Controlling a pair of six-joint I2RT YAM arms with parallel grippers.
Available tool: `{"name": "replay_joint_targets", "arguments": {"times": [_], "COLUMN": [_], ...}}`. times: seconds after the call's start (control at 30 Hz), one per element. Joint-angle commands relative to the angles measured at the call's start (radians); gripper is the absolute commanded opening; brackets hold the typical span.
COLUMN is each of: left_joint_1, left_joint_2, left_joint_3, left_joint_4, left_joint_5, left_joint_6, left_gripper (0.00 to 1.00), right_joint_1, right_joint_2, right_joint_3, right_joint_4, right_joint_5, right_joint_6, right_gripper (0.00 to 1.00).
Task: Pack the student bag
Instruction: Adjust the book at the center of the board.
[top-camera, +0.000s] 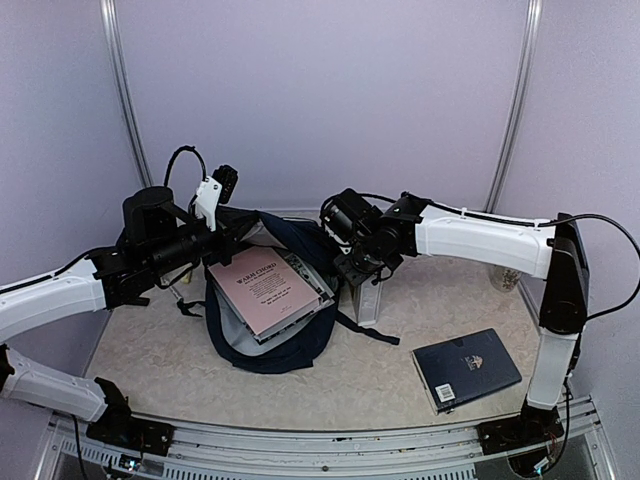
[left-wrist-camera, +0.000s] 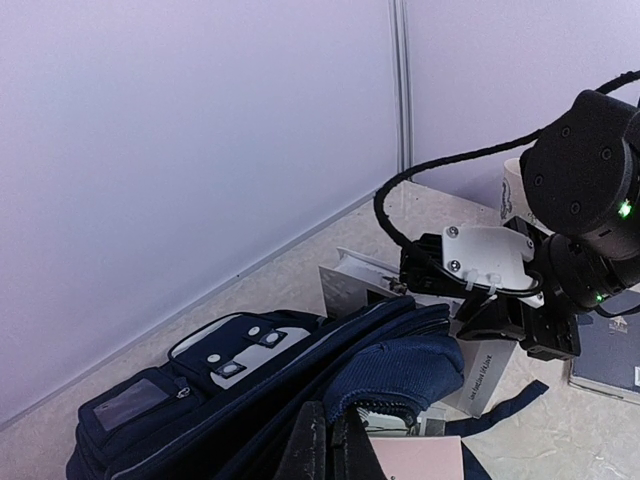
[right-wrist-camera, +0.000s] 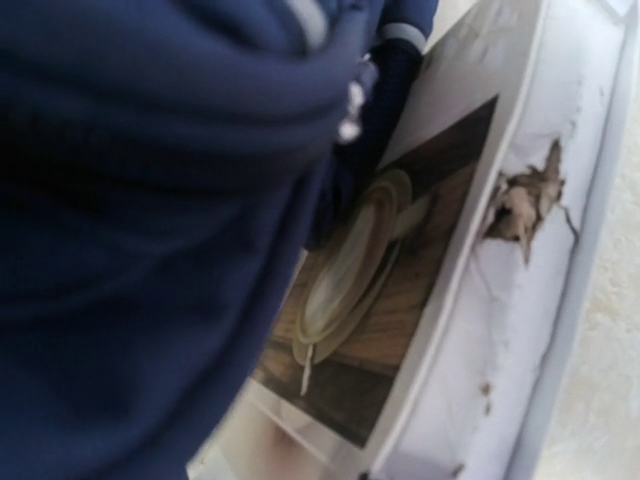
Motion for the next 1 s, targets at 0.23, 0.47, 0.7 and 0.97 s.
{"name": "replay_joint_targets", "arguments": {"times": [0.23, 0.47, 0.7, 0.97], "left_joint_1": [-0.003, -0.003, -0.003, -0.001], "left_joint_2": [-0.014, -0.012, -0.008, -0.007], "left_joint_3": [0.05, 0.051, 0.051, 0.052], "left_joint_4": [0.072, 0.072, 0.071, 0.071], "left_joint_5": [0.024, 0.025, 0.028, 0.029], "left_joint_6": [0.005, 0.007, 0.007, 0.007], "left_gripper": [0.0, 0.0, 0.0, 0.0], "right_joint_1": [-0.004, -0.004, -0.003, -0.003], "right_joint_2": [0.031, 0.038, 0.037, 0.029], "right_joint_3": [0.015, 0.024, 0.036, 0.062], "right_joint_4": [-0.011, 0.003, 0.013, 0.017], "right_joint_5": [-0.021, -0.024, -0.024, -0.028], "right_joint_6": [-0.008, -0.019, -0.027, -0.036], "right_gripper": [0.3, 0.57, 0.63, 0.64]}}
